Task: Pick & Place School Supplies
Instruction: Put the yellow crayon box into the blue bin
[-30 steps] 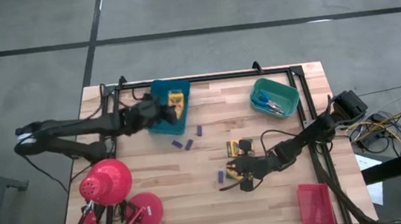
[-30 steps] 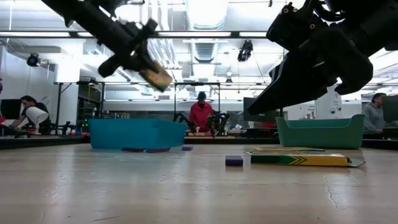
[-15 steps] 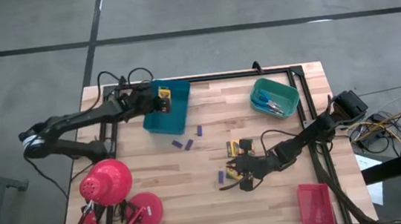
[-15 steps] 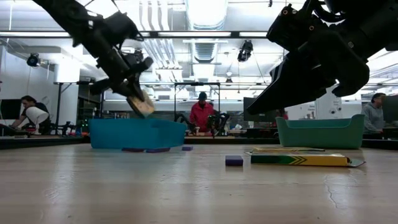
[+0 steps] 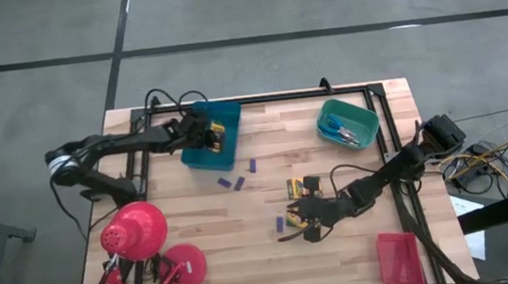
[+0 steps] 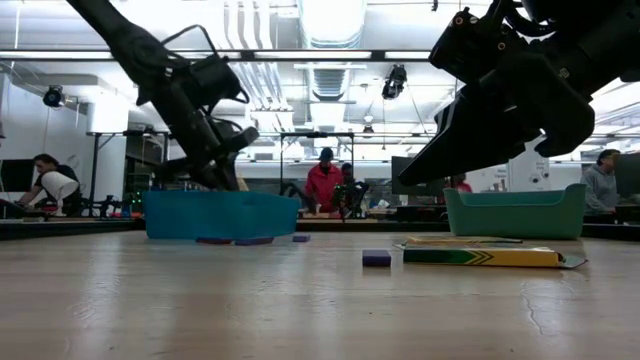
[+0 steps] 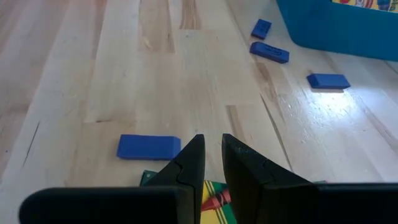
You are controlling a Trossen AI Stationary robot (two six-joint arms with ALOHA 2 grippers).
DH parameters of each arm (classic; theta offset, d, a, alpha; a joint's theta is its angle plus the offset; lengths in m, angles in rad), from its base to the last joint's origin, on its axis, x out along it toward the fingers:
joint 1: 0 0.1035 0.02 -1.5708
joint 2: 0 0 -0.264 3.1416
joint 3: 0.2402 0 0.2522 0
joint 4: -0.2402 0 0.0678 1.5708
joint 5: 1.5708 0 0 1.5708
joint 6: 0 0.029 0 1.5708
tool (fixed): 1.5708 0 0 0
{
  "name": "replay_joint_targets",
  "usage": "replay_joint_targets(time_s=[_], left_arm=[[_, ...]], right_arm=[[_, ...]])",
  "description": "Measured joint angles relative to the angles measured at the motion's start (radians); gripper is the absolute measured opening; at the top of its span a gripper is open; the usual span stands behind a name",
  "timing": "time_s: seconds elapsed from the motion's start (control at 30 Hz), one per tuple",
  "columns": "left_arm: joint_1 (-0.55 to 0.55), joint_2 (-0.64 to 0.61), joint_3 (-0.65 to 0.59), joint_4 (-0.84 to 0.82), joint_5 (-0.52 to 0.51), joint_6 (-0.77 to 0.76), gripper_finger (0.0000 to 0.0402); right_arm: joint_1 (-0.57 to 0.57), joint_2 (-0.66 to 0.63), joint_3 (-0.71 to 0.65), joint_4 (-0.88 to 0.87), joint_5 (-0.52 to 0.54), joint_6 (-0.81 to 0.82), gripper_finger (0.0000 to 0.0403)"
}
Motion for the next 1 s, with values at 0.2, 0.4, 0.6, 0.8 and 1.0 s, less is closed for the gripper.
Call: replay_joint_targets(time_s=[0.2, 0.4, 0.6, 0.8, 1.0], left_arm=[[0.012, 0.017, 0.0, 0.026, 0.022, -0.003, 0.0049], [0.013, 0.005, 0.0, 0.026, 0.019, 0.059, 0.0049], [0.012, 0.005, 0.0, 0.023, 0.018, 0.102, 0.005], [0.012, 0.005, 0.0, 0.024, 0.018, 0.154, 0.0077], [0.012, 0.004, 0.0, 0.022, 0.017, 0.154, 0.0121]], right_arm=[[0.0, 0.0, 0.0, 0.0, 0.002, 0.002, 0.0052], [0.0, 0.0, 0.0, 0.0, 0.003, 0.003, 0.0052], [0.0, 0.0, 0.0, 0.0, 0.003, 0.003, 0.0052], [0.0, 0.0, 0.0, 0.0, 0.003, 0.003, 0.0052], [0.0, 0.0, 0.0, 0.001, 0.003, 0.003, 0.0052]])
